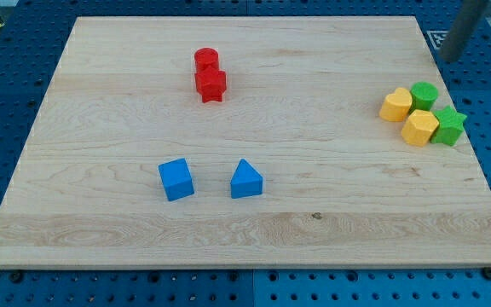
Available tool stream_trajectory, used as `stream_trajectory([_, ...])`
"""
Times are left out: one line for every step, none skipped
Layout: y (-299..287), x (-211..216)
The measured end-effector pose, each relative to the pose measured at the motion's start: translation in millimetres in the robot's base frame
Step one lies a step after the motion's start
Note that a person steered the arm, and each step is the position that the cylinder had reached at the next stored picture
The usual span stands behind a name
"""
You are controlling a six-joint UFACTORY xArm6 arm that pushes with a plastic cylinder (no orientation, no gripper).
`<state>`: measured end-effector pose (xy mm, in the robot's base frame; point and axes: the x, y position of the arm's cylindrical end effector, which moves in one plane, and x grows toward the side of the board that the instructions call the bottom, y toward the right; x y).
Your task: Separate the green block from the yellow blocks
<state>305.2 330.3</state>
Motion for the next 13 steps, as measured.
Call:
stream_trajectory([14.2,29.4])
stream_trajectory([15.1,50.4])
stream_trajectory([14.5,120.7])
stream_trajectory([7.9,170.0])
stream_trajectory([-46.7,193.7])
stream_trajectory([-55.0,180.1])
stream_trajectory([-54.2,151.8])
stream_trajectory([-49.1,151.8])
stream_trajectory([-49.1,146.2])
stream_trajectory([-47.7,146.9])
stream_trajectory([-47.1,148.0])
stream_trajectory([-47.1,148.3])
stream_trajectory([-47.1,149.5])
